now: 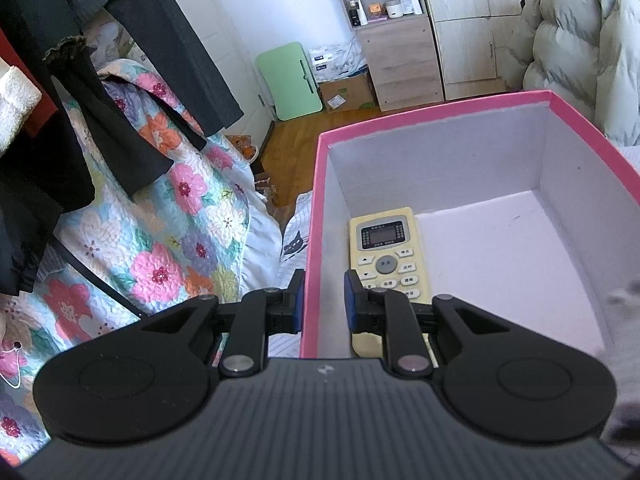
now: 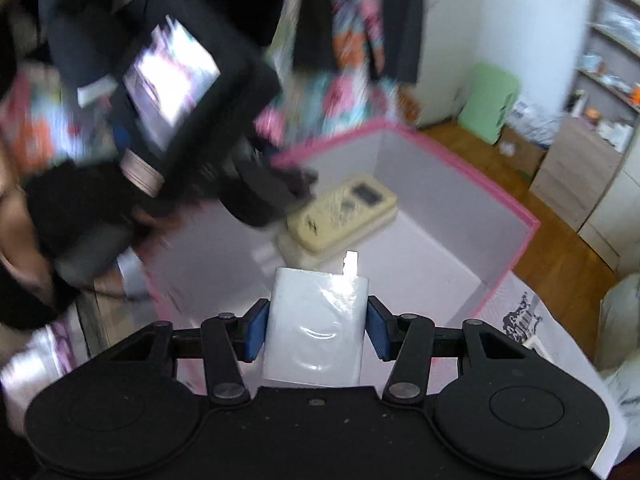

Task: Organize rigid objects
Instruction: 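Carry the white charger block into the pink box and open the right gripper, then move the right tool back and grasp the small white square charger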

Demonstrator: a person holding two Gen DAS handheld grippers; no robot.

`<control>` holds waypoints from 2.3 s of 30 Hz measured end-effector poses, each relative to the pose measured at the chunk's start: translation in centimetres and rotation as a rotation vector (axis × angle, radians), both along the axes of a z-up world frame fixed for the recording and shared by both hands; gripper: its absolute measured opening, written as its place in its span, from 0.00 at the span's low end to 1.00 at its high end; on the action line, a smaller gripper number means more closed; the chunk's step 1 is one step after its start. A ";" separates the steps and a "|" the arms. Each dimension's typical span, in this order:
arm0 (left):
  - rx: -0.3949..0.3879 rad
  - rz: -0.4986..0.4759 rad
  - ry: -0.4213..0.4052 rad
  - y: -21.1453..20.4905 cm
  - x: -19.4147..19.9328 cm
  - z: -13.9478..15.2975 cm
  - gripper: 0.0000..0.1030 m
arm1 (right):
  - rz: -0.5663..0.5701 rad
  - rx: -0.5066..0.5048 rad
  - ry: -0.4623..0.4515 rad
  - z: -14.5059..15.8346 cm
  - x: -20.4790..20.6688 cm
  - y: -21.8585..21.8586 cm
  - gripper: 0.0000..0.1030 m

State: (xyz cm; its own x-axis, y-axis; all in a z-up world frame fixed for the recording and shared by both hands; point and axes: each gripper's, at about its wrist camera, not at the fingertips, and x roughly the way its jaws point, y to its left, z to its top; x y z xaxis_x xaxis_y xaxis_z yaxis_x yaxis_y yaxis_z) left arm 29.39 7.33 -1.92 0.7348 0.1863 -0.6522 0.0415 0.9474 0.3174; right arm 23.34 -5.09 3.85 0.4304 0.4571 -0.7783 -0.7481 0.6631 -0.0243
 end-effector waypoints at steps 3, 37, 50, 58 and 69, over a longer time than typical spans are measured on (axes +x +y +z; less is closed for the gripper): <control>-0.020 0.001 -0.002 0.2 -0.1 0.2 0.17 | 0.118 -0.108 0.086 -1.3 2.1 1.4 0.54; -0.019 -0.007 -0.025 0.4 -0.5 0.6 0.17 | -0.041 0.386 0.003 3.4 -0.9 -12.6 0.62; 0.007 -0.010 -0.032 -0.1 -0.8 0.5 0.17 | -0.546 0.377 -0.008 -3.8 -7.2 -20.8 0.62; 0.034 0.013 -0.025 -0.3 -0.6 0.3 0.13 | -0.664 0.315 -0.013 -8.0 -7.2 -20.5 0.65; 0.039 0.015 -0.029 -0.3 -0.8 0.2 0.12 | -0.674 0.203 -0.050 -11.0 -7.2 -18.9 0.61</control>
State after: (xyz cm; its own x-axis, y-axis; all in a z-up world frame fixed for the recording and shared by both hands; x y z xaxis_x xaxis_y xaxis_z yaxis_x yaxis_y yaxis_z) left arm 28.61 7.02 -1.67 0.7505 0.2221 -0.6224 0.0179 0.9347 0.3551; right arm 16.13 -24.02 -7.12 0.7036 0.2130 -0.6779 -0.1744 0.9766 0.1258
